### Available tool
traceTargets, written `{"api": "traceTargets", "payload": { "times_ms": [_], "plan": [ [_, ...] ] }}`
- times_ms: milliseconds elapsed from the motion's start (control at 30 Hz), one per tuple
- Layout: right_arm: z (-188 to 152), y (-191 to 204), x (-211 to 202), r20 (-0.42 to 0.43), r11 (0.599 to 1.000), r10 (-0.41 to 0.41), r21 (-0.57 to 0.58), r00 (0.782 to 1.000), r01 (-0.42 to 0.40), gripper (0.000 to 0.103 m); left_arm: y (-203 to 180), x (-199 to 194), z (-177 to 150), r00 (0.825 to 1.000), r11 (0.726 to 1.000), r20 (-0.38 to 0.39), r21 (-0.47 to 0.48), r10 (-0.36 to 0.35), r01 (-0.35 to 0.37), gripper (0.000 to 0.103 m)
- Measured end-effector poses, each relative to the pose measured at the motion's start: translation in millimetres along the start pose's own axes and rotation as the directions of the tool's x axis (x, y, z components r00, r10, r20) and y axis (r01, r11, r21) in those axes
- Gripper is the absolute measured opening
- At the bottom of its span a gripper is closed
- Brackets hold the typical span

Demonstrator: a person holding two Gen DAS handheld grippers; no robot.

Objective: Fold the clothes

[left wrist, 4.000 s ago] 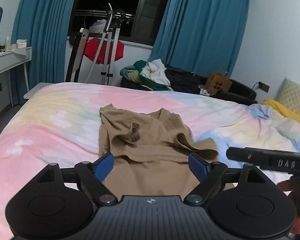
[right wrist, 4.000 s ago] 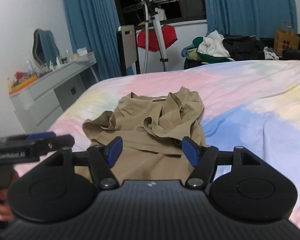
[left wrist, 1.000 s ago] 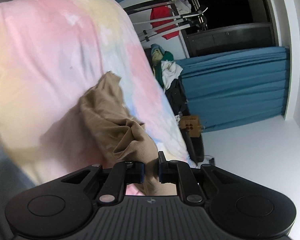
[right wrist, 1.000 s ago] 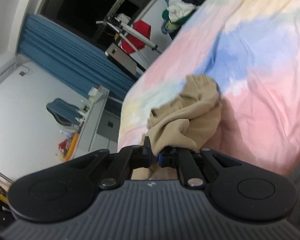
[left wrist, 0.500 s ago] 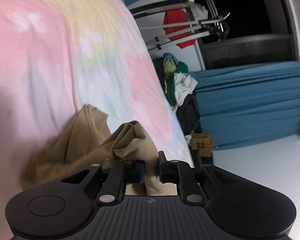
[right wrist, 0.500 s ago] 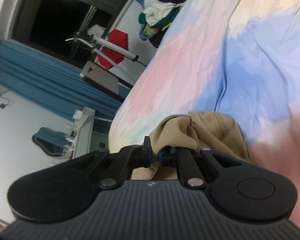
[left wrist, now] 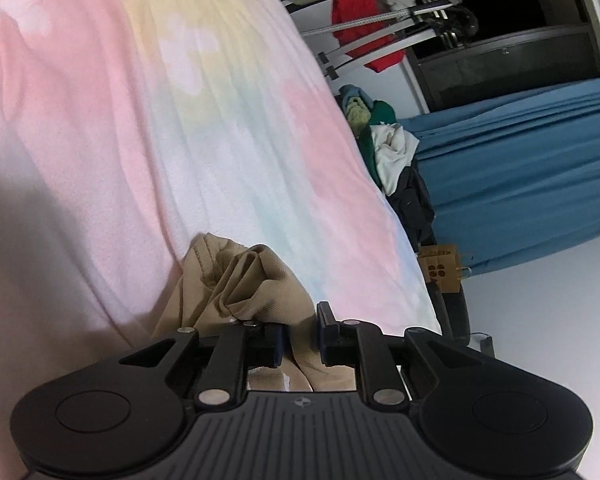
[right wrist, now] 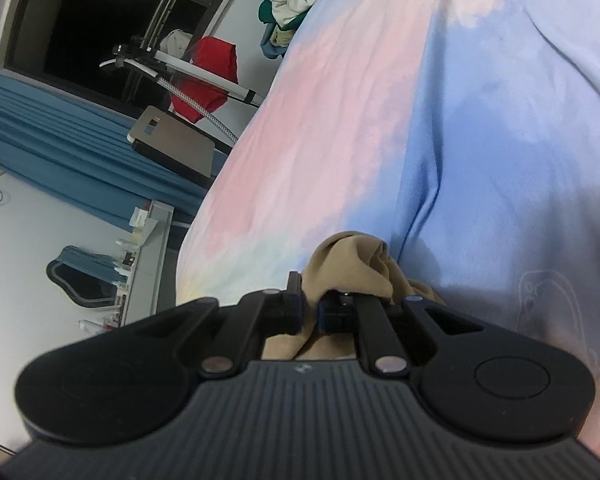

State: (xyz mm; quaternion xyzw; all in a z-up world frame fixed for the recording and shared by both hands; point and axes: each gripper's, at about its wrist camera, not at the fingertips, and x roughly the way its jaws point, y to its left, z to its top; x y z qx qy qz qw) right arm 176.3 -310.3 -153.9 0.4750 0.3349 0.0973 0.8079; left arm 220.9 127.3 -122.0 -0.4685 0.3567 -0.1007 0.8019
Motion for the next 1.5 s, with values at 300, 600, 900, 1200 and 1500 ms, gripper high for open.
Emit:
{"api": "traceTargets", "payload": {
  "times_ms": [300, 600, 900, 1200, 1500],
  "plan": [
    [-25, 55, -36, 0.031, 0.928, 0.139, -0.352, 0.99, -0.119, 0.068, -40, -27, -25, 0.995, 0.921, 0.098, 0.388, -0.007, -0.032, 0.08],
    [-56, 66, -43, 0.158, 0.786, -0.101, -0.592, 0.982, 0.176, 0.049, -74, -20, -71, 0.981, 0.699, 0.12, 0.689, 0.155, -0.195, 0.081],
    [-74, 53, -6, 0.098, 0.704, -0.245, -0.666, 0.965, 0.247, 0.047, -67, -12, -91, 0.967, 0.609, 0.115, 0.758, 0.229, -0.235, 0.081],
    [-87, 67, -47, 0.119, 0.693, -0.219, -0.68, 0.968, 0.24, 0.047, -81, -56, -109, 0.97, 0.587, 0.143, 0.775, 0.198, -0.234, 0.081],
    [-111, 77, -85, 0.125, 0.679, -0.208, -0.695, 0.97, 0.235, 0.047, -84, -90, -129, 0.969, 0.553, 0.158, 0.798, 0.19, -0.238, 0.081]
  ]
}}
